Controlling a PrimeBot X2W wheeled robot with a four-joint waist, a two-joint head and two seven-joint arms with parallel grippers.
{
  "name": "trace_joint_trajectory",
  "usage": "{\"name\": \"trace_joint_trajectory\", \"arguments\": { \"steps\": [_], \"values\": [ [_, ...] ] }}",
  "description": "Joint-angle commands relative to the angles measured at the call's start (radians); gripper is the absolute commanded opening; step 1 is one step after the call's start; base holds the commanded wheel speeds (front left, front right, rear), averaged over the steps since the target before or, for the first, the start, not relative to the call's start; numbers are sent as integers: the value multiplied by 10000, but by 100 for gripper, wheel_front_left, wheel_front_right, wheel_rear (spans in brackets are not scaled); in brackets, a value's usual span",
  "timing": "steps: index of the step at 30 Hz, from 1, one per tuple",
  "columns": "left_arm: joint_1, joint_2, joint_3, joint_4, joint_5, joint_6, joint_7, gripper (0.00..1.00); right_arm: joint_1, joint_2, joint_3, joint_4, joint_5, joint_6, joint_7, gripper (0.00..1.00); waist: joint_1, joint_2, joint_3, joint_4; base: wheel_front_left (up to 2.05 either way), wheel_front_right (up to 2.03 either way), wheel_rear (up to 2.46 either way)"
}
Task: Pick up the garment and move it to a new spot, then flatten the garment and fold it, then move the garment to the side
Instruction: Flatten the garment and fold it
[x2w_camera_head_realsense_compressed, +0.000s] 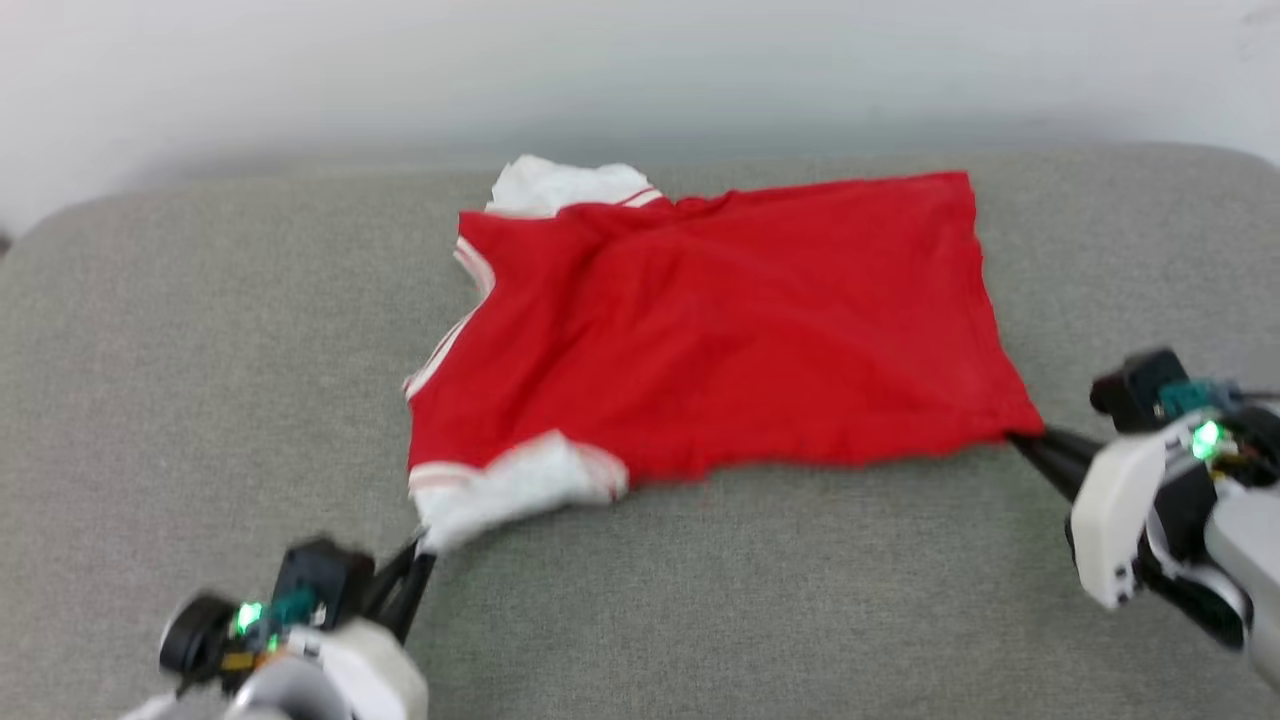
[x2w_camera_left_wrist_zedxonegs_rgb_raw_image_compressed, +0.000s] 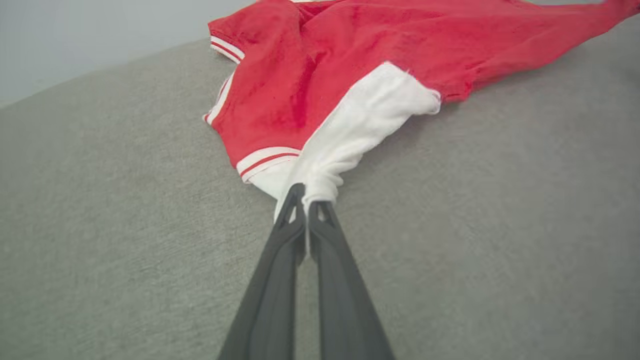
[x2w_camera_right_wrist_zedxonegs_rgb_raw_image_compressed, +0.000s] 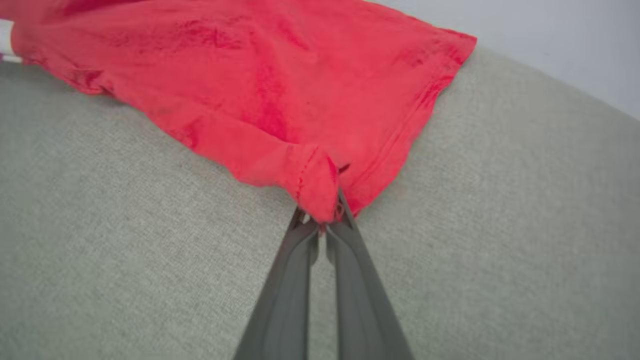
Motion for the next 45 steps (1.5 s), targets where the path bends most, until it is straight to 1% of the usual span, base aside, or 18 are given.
{"name": "trace_joint_trajectory", "arguments": {
  "steps": [1, 5, 8, 10, 13, 18, 22, 24, 32, 34, 41, 45],
  "values": [
    [535, 176, -58, -350, -119, 256, 69, 0, 488, -157, 53, -177, 85, -9, -53, 0, 3, 0, -327, -99, 0, 0, 0],
    [1918, 531, -60, -1301, -629, 997, 96, 0, 1555, -544, -71, -601, 415, -9, -171, 0, 3, 0, -733, -167, 0, 0, 0],
    [2877, 488, -151, -1758, -1057, 1389, 46, 0, 2495, -775, -187, -879, 623, -9, -221, 0, 3, 0, -1043, -169, 0, 0, 0],
    [3345, 494, -259, -1883, -1130, 1610, -28, 0, 3119, -921, -344, -1020, 761, -9, -293, 0, 3, 0, -1232, -142, 0, 0, 0],
    [3995, 395, -471, -2064, -1388, 1713, -21, 0, 3979, -1117, -572, -1315, 868, -9, -344, 0, 3, 0, -1382, -142, 0, 0, 0],
    [4760, 566, -527, -2310, -1746, 1933, -70, 0, 5030, -1375, -1131, -1708, 796, -9, -331, 0, 3, 0, -1472, -161, 0, 0, 0],
    [4953, 692, -459, -2427, -1832, 2010, -183, 0, 5546, -1478, -1637, -1989, 571, -9, -153, 0, 3, 0, -1452, -127, 0, 0, 0],
    [4750, 697, -347, -2409, -1745, 2000, -308, 0, 5684, -1435, -1903, -2141, 451, -9, -28, 0, 3, 0, -1422, -106, 0, 0, 0],
    [3265, 790, 174, -2173, -1248, 1566, -460, 0, 5357, -1034, -3339, -2865, -132, -9, 555, 0, 3, 0, -1089, -240, 0, 0, 0],
    [3026, 811, 231, -2130, -1144, 1510, -460, 0, 5309, -990, -3540, -2932, -214, -9, 617, 0, 3, 0, -1005, -271, 0, 0, 0],
    [1329, 994, 561, -1881, -620, 1046, -106, 0, 4966, -585, -4635, -3445, -694, -9, 1158, 0, 3, 0, -342, -496, 0, 0, 0],
    [399, 1027, 629, -1659, -403, 756, 277, 0, 4733, -341, -5089, -3670, -902, -9, 1534, 0, 3, 0, 90, -640, 0, 0, 0]
  ]
}}
